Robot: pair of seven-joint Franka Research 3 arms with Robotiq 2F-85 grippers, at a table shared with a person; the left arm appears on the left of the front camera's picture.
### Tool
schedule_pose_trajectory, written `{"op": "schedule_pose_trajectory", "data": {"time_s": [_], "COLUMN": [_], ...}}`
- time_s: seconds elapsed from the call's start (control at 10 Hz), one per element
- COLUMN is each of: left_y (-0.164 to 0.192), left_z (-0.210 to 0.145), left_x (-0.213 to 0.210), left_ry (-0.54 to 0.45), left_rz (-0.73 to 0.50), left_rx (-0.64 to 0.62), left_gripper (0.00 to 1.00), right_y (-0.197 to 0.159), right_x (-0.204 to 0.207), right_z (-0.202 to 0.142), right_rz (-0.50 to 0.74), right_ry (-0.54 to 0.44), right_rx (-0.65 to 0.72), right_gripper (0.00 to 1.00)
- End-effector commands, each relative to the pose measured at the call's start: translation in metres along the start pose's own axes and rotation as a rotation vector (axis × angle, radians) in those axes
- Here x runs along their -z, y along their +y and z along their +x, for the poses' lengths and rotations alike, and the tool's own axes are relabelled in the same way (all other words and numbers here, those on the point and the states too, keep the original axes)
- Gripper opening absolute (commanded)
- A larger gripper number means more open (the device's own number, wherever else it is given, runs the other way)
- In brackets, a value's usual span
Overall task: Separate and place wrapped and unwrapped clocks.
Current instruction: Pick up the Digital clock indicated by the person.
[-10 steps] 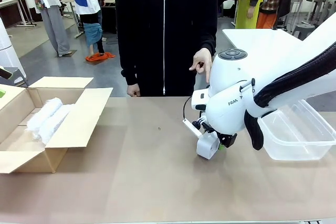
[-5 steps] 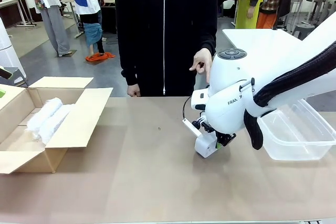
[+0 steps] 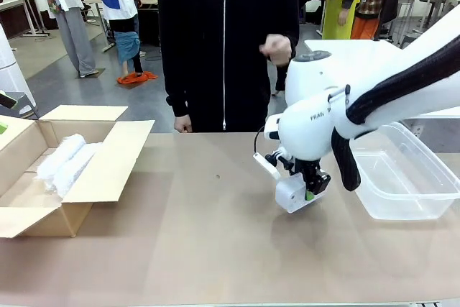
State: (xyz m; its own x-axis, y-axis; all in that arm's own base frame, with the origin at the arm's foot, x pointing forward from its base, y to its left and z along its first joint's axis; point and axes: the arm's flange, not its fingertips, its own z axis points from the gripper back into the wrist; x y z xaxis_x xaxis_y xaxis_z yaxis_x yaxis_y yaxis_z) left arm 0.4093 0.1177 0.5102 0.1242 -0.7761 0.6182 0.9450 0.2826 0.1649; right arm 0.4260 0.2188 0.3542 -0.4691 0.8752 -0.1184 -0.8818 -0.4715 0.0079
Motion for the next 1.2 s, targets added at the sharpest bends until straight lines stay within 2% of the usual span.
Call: {"op": "schedule_pose_trajectory", "data": {"time_s": [0.0, 0.1, 0.2, 0.3, 0.4, 0.5, 0.7, 0.8, 0.9, 1.0, 1.1], "left_y": [0.001, 0.001, 0.001, 0.001, 0.001, 0.001, 0.001, 0.001, 0.001, 0.001, 0.001], "left_z": [-0.002, -0.002, -0.002, -0.002, -0.002, -0.002, -0.002, -0.002, -0.002, -0.002, -0.002], "left_x": [0.0, 0.0, 0.0, 0.0, 0.0, 0.0, 0.0, 0.0, 0.0, 0.0, 0.0], "left_ry": [-0.017, -0.017, -0.017, -0.017, -0.017, -0.017, -0.017, -0.017, -0.017, -0.017, -0.017], "left_rz": [0.004, 0.004, 0.004, 0.004, 0.004, 0.004, 0.004, 0.004, 0.004, 0.004, 0.004], "left_rx": [0.011, 0.011, 0.011, 0.011, 0.011, 0.011, 0.011, 0.011, 0.011, 0.011, 0.011], "left_gripper": [1.0, 1.0, 1.0, 1.0, 1.0, 1.0, 1.0, 1.0, 1.0, 1.0, 1.0], "right_y": [-0.003, -0.004, -0.004, -0.004, -0.005, -0.005, -0.008, -0.011, -0.012, -0.013, -0.015], "right_x": [-0.027, -0.037, -0.049, -0.057, -0.071, -0.083, -0.111, -0.123, -0.134, -0.143, -0.147], "right_z": [-0.005, -0.009, -0.014, -0.015, -0.019, -0.02, -0.021, -0.02, -0.02, -0.021, -0.02], "right_rz": [0.049, 0.055, 0.06, 0.059, 0.051, 0.039, 0.022, 0.02, 0.006, 0.001, -0.001], "right_ry": [-0.014, -0.014, -0.008, -0.007, -0.002, 0.0, 0.005, 0.012, 0.011, 0.016, 0.016], "right_rx": [0.075, 0.095, 0.127, 0.149, 0.184, 0.214, 0.269, 0.297, 0.315, 0.342, 0.35], "right_gripper": [0.31, 0.11, 0.31, 0.0, 0.11, 0.0, 0.0, 0.31, 0.31, 0.11, 0.31]}}
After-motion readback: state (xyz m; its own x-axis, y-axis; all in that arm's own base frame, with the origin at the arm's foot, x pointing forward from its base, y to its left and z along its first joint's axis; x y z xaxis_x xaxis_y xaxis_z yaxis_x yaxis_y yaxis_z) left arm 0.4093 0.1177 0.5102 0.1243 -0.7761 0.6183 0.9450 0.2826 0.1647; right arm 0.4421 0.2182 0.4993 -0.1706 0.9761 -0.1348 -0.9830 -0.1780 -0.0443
